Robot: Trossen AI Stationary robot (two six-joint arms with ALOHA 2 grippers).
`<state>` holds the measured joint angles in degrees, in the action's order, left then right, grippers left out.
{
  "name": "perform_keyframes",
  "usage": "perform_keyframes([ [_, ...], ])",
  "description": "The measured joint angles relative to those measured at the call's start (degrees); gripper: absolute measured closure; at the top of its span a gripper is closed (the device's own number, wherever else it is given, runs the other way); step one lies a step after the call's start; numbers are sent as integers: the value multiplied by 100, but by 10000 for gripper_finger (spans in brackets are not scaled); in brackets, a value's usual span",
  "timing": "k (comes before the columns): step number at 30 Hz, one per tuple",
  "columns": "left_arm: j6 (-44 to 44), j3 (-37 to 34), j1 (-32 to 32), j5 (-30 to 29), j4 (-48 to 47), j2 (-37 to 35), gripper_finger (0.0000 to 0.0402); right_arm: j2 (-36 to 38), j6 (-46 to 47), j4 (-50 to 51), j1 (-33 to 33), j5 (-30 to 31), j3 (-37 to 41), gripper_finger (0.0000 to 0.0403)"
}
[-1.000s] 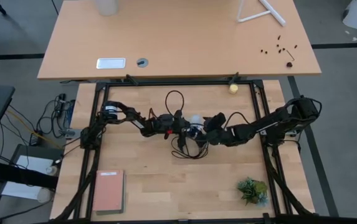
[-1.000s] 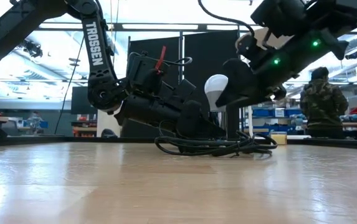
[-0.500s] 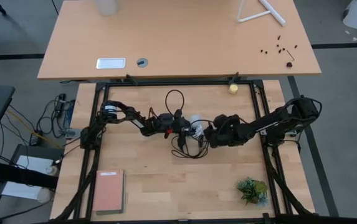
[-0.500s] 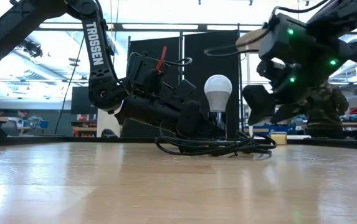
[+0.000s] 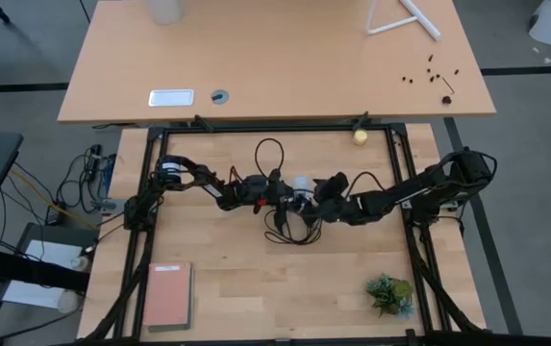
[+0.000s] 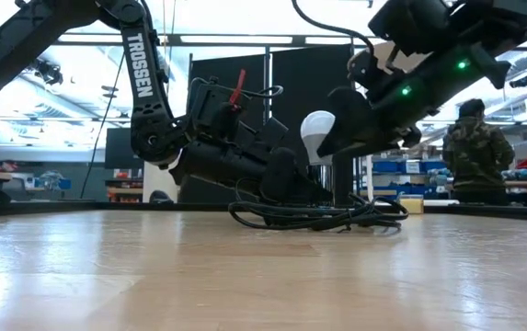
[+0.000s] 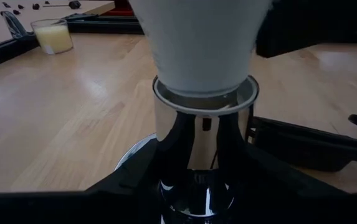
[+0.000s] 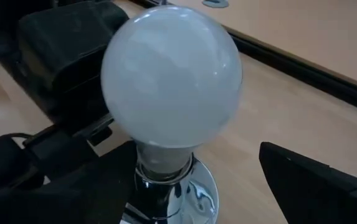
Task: Screw lightbulb
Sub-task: Remove the white lightbulb from the silver lamp
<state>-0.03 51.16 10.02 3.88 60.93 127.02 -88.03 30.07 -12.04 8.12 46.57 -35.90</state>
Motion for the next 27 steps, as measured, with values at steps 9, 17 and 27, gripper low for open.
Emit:
perform_keyframes([
  [9,-27,-22,14,-68,23,0,217,9,790,1003,-177,447,-20,57],
  [17,-17,-98,72,11,90,0,217,4,2356,1980,-6,320,5,57],
  [27,-22,-101,83,58,132,0,217,4,183,102,221,128,0,57],
])
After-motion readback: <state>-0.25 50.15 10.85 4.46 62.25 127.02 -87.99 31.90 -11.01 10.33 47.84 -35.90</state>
